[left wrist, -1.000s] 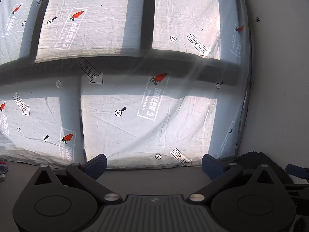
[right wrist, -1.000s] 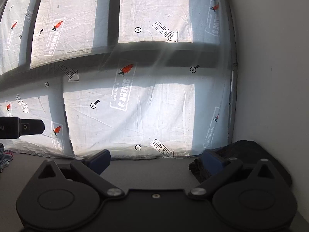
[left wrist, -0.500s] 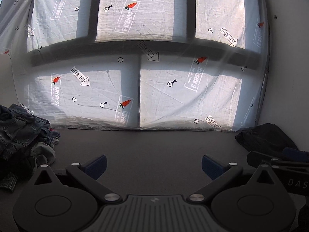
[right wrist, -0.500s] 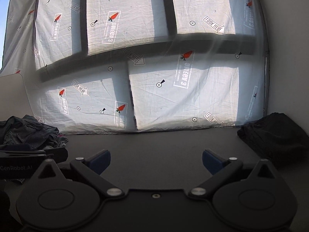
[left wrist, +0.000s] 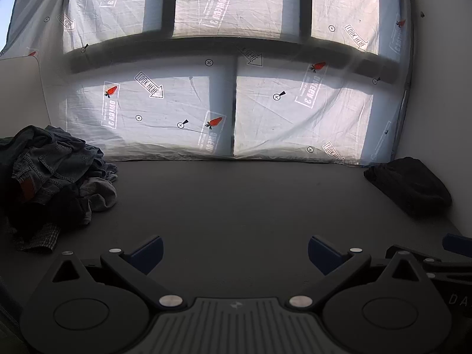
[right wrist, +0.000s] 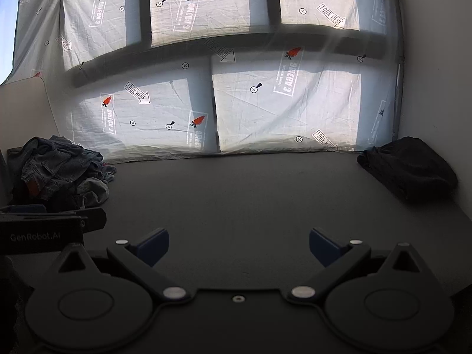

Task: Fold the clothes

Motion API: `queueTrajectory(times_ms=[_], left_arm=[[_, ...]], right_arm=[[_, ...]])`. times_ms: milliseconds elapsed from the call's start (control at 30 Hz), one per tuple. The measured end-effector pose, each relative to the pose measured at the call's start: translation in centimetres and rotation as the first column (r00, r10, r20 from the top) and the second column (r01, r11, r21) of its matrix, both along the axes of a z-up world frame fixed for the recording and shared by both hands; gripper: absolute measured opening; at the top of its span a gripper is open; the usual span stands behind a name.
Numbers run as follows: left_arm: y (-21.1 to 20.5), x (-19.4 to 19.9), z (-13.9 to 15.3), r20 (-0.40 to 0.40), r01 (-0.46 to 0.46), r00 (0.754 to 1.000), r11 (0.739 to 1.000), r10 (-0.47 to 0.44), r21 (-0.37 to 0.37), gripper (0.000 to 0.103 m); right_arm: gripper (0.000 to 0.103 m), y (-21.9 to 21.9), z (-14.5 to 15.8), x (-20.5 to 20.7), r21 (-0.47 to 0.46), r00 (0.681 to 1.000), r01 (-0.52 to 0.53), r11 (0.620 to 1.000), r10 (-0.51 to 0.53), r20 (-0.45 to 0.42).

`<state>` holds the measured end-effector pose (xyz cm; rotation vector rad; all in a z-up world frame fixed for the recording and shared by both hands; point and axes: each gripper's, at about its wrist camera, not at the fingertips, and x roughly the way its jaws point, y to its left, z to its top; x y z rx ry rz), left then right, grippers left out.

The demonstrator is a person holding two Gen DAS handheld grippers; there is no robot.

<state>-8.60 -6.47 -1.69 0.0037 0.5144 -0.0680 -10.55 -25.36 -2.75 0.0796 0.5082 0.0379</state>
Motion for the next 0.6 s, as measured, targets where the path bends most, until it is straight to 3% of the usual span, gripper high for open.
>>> queueTrajectory(times_ms=[333, 600], left_arm=[[1.0, -1.3, -1.2, -0.058, 0.012, 0.998, 1.0, -0.013, -0.014, 0.103], [1.3, -1.6, -1.2, -0.052, 0.029, 0.998, 1.0, -0.03, -0.012, 0.103]], right_arm=[[0.103, 1.9, -1.2, -2.5, -0.027, 0.998, -0.016, 1.0, 0.014, -0.066], [0.103, 2.1, -1.2, -2.7, -0.02, 0.997, 0.003, 1.0, -0.004, -0.071]])
